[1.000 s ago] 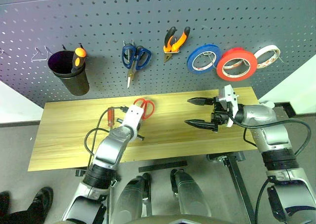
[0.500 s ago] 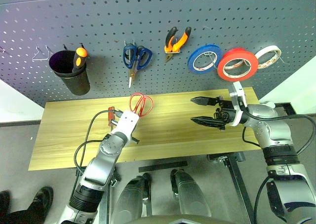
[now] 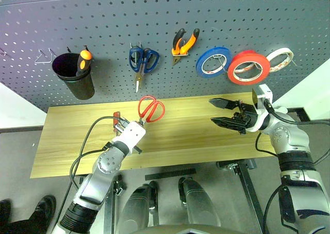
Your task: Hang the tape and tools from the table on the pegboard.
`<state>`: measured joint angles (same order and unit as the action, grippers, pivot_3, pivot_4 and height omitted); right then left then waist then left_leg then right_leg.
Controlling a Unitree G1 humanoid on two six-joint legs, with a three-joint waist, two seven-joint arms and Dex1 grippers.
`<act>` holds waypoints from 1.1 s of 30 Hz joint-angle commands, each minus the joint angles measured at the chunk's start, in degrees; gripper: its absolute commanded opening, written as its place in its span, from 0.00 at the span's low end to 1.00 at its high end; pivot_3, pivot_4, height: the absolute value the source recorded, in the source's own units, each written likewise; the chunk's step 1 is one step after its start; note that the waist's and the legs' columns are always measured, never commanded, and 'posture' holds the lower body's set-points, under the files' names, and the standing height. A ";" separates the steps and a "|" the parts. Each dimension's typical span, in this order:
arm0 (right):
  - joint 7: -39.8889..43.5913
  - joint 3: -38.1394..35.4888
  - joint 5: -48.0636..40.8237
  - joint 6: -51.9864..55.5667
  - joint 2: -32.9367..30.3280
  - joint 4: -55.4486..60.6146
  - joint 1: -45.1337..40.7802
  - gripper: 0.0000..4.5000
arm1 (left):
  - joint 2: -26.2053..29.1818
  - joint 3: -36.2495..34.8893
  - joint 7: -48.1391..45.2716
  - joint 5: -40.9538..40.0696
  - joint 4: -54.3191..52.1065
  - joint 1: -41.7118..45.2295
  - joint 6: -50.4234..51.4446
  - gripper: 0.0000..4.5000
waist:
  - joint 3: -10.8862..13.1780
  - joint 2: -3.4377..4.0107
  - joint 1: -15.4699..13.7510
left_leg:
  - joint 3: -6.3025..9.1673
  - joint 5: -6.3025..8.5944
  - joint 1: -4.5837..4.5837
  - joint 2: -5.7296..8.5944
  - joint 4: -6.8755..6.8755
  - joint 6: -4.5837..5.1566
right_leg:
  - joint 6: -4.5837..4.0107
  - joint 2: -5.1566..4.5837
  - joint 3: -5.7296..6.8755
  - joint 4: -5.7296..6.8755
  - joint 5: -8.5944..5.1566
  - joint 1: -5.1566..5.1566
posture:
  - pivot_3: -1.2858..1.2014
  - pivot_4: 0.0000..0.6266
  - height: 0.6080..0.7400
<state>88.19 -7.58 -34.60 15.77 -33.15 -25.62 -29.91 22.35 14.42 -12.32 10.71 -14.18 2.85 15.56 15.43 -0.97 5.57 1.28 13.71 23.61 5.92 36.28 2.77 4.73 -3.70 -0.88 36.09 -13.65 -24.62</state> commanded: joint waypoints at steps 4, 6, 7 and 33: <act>2.42 -4.66 -2.38 -3.96 0.57 0.22 2.18 1.00 | 1.58 -0.80 -0.05 3.05 -0.93 0.32 -8.78 0.06 | -0.07 0.07 0.02 | -0.02 0.00 0.00 0.00 0.03 0.00 | 0.01 0.00 0.00 0.02 0.01 0.00 | 0.42 0.31 1.00; 2.77 -4.97 -2.27 -4.86 0.86 0.41 2.65 1.00 | 1.66 -1.17 0.19 3.55 -0.67 0.70 -9.78 0.06 | -0.18 0.10 0.03 | -0.02 0.00 0.00 0.00 0.04 0.00 | 0.02 0.00 0.00 0.03 0.01 0.00 | 0.41 0.31 1.00; 2.45 -5.01 -1.93 -5.50 0.93 0.76 3.05 1.00 | 2.08 -1.09 0.10 4.31 -0.45 1.12 -10.57 0.06 | -0.21 0.14 0.05 | -0.02 0.00 0.00 0.00 0.04 0.00 | 0.02 0.00 0.00 0.03 0.01 0.00 | 0.41 0.31 1.00; 4.31 -3.63 -7.43 -10.93 0.04 -5.01 -0.17 1.00 | 1.24 -8.16 7.10 11.15 -0.39 4.08 -20.58 0.06 | -0.55 0.31 0.31 | -0.06 0.07 0.00 0.00 0.83 0.11 | 0.28 0.02 -0.02 0.28 0.24 0.22 | 0.42 0.29 1.00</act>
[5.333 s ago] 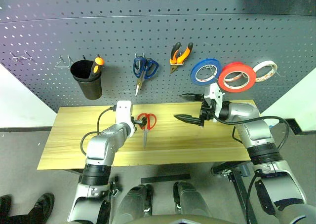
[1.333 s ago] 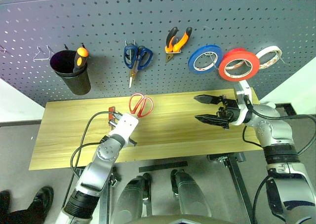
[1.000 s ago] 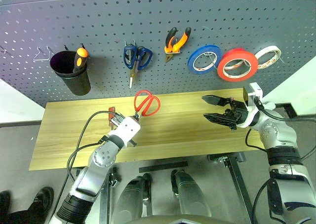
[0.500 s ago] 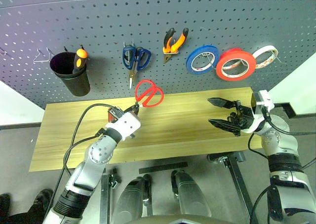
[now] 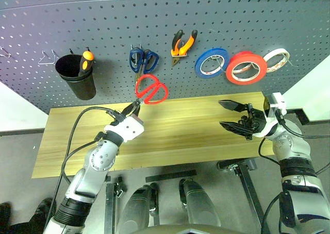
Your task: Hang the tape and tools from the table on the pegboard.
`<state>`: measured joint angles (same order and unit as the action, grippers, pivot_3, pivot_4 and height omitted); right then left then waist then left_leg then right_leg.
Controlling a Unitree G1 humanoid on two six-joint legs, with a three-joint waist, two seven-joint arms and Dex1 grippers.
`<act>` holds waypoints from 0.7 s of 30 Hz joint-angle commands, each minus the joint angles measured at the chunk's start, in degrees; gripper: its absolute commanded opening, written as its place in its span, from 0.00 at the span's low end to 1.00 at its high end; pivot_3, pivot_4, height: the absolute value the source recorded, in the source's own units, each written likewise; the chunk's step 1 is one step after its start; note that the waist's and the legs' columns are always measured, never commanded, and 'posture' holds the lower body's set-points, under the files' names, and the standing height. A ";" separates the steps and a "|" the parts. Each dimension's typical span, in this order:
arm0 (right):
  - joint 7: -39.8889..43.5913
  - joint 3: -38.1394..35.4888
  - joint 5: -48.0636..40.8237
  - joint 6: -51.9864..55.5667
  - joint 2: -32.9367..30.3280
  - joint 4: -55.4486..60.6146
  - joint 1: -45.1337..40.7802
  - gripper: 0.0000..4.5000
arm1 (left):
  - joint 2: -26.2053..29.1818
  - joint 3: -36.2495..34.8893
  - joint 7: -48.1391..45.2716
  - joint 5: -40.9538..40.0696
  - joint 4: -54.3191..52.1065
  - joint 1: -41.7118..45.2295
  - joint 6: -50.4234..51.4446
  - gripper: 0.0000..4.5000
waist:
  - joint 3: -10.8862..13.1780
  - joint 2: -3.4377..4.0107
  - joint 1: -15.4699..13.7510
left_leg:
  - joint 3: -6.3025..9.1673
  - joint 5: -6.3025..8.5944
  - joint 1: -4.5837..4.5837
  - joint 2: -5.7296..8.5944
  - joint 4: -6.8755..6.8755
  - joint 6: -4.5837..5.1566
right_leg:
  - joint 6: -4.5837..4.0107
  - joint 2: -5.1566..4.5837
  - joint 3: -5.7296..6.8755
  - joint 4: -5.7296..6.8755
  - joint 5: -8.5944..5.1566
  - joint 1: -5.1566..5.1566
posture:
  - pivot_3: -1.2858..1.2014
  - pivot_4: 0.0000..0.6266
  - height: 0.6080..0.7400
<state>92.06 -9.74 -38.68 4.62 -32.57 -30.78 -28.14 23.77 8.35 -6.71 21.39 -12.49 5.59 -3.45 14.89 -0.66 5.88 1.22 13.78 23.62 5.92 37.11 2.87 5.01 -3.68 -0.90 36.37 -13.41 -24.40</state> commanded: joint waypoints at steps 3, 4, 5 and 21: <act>0.44 -2.16 -5.42 1.59 -0.09 0.09 -2.57 1.00 | -0.33 -2.50 1.25 0.17 -1.59 2.18 -2.29 0.06 | -0.11 0.04 0.00 | -0.01 0.00 0.00 0.00 0.03 0.00 | 0.01 0.00 0.00 0.02 0.01 0.00 | 0.42 0.29 1.00; 0.44 -2.30 -5.94 2.09 0.07 0.31 -2.60 1.00 | -0.44 -2.60 1.28 0.15 -1.45 2.36 -2.36 0.06 | -0.16 0.06 -0.01 | -0.01 0.00 0.00 0.00 0.03 0.00 | 0.01 0.00 0.00 0.01 0.01 0.01 | 0.42 0.29 1.00; 0.44 -2.44 -6.41 2.07 0.33 0.65 -2.52 1.00 | -0.50 -2.60 1.37 0.36 -1.31 2.46 -2.40 0.06 | -0.19 0.07 -0.01 | -0.01 0.00 0.00 0.00 0.03 0.01 | 0.01 0.00 0.00 0.01 0.01 0.01 | 0.42 0.29 1.00; 0.44 -2.17 -6.36 1.73 0.94 0.22 -1.71 1.00 | -3.25 -4.75 2.57 -0.87 3.55 6.82 0.04 0.06 | -0.43 0.14 -0.03 | -0.05 0.00 0.00 0.00 0.11 0.02 | 0.03 0.01 -0.01 0.09 0.02 0.00 | 0.41 0.29 1.00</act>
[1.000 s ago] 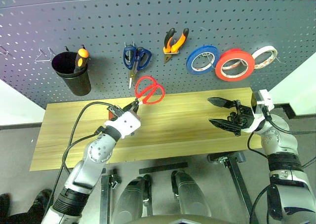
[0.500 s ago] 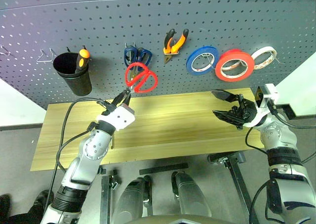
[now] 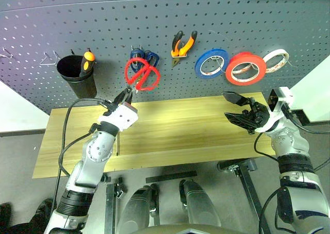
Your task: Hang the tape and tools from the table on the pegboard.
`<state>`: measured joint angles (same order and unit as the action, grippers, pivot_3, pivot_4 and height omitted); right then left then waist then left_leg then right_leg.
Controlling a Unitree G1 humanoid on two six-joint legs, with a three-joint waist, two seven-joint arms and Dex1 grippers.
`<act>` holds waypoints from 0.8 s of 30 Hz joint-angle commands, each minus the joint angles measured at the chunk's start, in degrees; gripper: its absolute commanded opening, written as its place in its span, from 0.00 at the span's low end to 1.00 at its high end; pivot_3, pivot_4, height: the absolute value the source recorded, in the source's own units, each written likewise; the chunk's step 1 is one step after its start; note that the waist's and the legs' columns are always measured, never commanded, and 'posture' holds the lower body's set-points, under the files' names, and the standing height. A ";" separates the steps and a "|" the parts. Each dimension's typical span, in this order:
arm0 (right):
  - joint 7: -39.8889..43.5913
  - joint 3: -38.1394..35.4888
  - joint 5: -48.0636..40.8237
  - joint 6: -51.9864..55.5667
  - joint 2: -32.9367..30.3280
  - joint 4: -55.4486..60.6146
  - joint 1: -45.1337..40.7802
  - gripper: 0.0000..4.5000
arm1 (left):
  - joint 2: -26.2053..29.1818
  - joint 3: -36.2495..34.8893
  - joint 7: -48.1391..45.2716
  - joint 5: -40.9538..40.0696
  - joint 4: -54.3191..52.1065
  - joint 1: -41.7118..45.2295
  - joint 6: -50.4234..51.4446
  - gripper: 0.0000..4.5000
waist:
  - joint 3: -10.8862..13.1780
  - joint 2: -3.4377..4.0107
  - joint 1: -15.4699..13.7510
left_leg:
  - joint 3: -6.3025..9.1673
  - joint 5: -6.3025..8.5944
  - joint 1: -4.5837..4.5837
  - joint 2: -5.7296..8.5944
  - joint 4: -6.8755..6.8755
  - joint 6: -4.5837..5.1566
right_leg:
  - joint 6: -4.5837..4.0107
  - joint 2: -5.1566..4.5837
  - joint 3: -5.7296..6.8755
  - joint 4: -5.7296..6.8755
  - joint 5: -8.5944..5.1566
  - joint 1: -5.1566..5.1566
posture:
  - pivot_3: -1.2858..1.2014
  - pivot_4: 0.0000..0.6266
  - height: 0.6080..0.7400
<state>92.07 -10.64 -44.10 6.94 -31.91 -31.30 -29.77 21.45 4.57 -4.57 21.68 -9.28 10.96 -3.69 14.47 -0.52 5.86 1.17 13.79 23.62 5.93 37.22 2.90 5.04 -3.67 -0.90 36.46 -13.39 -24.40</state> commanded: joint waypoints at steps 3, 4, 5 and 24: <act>0.43 -1.31 -0.78 -0.86 0.57 0.86 -0.19 1.00 | -1.35 -0.67 0.29 -1.28 3.14 3.89 -0.47 0.06 | -0.06 -0.02 -0.03 | -0.01 0.00 0.00 0.00 0.02 0.00 | 0.02 0.00 0.00 0.01 0.01 0.00 | 0.41 0.29 1.00; 0.43 -1.15 -0.66 -0.93 0.49 0.91 -0.17 1.00 | -1.58 -0.77 0.31 -1.59 3.68 4.43 -0.62 0.06 | -0.08 0.00 -0.01 | 0.00 0.00 0.00 0.00 0.03 0.00 | 0.02 0.00 0.00 0.02 0.01 0.00 | 0.41 0.29 1.00; 0.43 -1.08 -0.56 -0.81 0.39 0.86 -0.21 1.00 | -1.80 -0.72 0.13 -1.80 4.19 4.83 -0.24 0.06 | -0.11 0.01 0.00 | 0.00 0.00 0.00 0.00 0.03 0.00 | 0.02 0.01 0.00 0.04 0.01 0.00 | 0.41 0.29 1.00; 0.43 -0.94 0.52 -1.89 1.10 0.44 0.01 1.00 | -4.99 -2.66 -3.96 -9.17 9.89 7.66 3.45 0.98 | -0.64 0.03 1.00 | -0.04 0.00 0.00 0.00 0.30 -0.01 | 0.03 0.01 -0.02 0.36 0.01 -0.02 | 0.41 0.27 1.00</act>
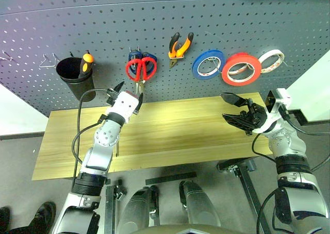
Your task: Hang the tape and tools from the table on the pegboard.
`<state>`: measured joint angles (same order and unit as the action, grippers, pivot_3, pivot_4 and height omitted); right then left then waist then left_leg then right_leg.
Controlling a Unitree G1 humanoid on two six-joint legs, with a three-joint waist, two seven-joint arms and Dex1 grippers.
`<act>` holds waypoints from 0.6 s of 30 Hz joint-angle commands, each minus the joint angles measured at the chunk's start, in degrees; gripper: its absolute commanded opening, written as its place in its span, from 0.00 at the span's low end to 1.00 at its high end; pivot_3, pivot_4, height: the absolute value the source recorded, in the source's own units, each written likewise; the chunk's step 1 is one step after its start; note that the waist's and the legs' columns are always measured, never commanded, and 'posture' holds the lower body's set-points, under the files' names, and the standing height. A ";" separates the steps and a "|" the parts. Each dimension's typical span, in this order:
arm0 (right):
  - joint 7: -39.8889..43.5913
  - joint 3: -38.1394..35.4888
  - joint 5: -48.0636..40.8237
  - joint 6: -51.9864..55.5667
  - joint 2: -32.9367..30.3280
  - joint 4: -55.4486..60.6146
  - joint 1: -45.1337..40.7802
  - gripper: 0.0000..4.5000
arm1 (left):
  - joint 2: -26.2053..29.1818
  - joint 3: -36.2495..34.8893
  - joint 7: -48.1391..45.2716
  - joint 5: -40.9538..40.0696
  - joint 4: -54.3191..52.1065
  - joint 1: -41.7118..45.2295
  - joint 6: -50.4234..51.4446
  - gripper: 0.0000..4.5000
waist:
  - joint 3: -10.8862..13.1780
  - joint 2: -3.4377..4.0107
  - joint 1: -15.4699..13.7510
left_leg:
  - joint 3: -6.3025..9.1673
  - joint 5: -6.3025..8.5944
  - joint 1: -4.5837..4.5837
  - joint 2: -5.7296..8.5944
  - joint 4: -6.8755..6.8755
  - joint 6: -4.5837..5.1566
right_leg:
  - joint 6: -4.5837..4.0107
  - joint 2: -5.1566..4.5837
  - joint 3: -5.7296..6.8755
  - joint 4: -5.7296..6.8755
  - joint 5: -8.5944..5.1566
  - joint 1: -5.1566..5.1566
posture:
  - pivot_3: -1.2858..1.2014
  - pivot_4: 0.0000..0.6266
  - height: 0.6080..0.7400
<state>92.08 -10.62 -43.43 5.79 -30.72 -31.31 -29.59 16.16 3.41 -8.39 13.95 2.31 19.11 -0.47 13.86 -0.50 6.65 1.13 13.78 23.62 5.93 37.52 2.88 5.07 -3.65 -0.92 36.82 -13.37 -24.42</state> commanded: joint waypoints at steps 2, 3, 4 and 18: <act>0.42 -0.90 -0.13 -0.94 0.00 0.44 -0.27 1.00 | 0.12 -2.41 0.09 -2.39 -2.25 -1.27 1.07 0.98 | -0.04 0.00 0.55 | 0.00 0.00 0.00 0.00 0.07 0.00 | 0.00 0.00 -0.01 0.08 0.00 0.00 | 0.41 0.27 1.00; 0.42 -0.91 -0.12 -0.96 0.04 0.50 -0.32 1.00 | 0.42 -2.28 -0.33 -2.49 -2.63 -1.81 1.14 0.98 | -0.04 0.00 0.67 | 0.00 0.01 0.00 0.00 0.14 0.00 | 0.00 0.00 -0.01 0.14 0.00 0.00 | 0.41 0.27 1.00; 0.42 -0.90 -0.21 -0.98 0.10 0.60 -0.37 1.00 | 0.79 -1.71 -1.84 -3.18 -3.50 -2.77 1.05 0.98 | -0.06 0.01 0.78 | 0.00 0.01 0.00 0.00 0.19 0.00 | 0.00 0.00 -0.01 0.19 0.00 0.00 | 0.41 0.27 1.00; 0.42 4.13 0.42 -3.89 0.66 6.86 1.87 1.00 | 2.48 -2.03 -5.98 -4.87 -14.79 -16.84 5.59 0.98 | -0.30 0.11 0.59 | -0.01 0.05 -0.01 0.00 0.34 0.04 | -0.01 -0.02 -0.05 0.29 -0.01 0.02 | 0.42 0.28 1.00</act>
<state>92.14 -6.74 -42.83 2.93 -30.21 -26.49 -27.41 18.42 2.47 -15.01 9.23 -10.32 2.76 5.31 13.57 -0.39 7.23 1.11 13.84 23.61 5.92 37.86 2.94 5.06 -3.68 -0.97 37.10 -13.38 -24.41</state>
